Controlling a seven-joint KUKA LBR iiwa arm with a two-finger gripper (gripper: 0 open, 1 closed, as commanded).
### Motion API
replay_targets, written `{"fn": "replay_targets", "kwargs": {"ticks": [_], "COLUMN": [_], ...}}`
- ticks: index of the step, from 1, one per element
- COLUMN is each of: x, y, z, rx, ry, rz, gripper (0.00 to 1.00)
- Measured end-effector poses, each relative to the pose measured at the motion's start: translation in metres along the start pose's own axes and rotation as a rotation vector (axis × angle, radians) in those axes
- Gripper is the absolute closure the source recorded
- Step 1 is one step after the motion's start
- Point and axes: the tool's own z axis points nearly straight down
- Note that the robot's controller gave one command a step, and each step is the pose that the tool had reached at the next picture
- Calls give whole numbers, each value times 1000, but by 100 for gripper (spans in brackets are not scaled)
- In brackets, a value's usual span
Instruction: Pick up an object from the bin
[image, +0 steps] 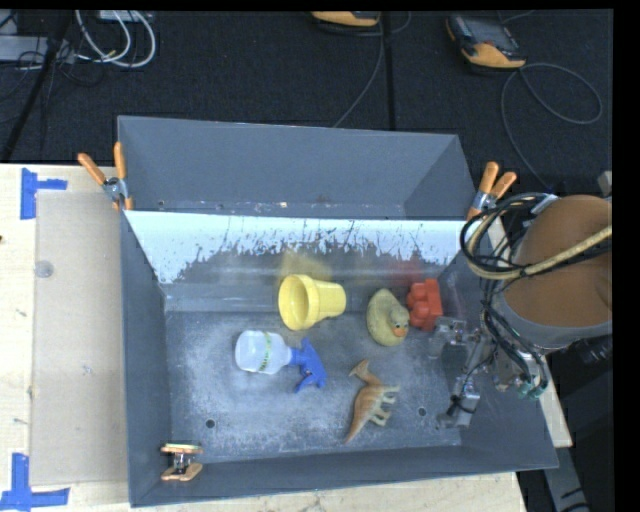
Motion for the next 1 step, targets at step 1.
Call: {"fn": "replay_targets", "kwargs": {"ticks": [1], "x": [-1], "y": [24], "z": [6], "rx": [1], "ry": [-3], "rz": [223], "gripper": [0]}}
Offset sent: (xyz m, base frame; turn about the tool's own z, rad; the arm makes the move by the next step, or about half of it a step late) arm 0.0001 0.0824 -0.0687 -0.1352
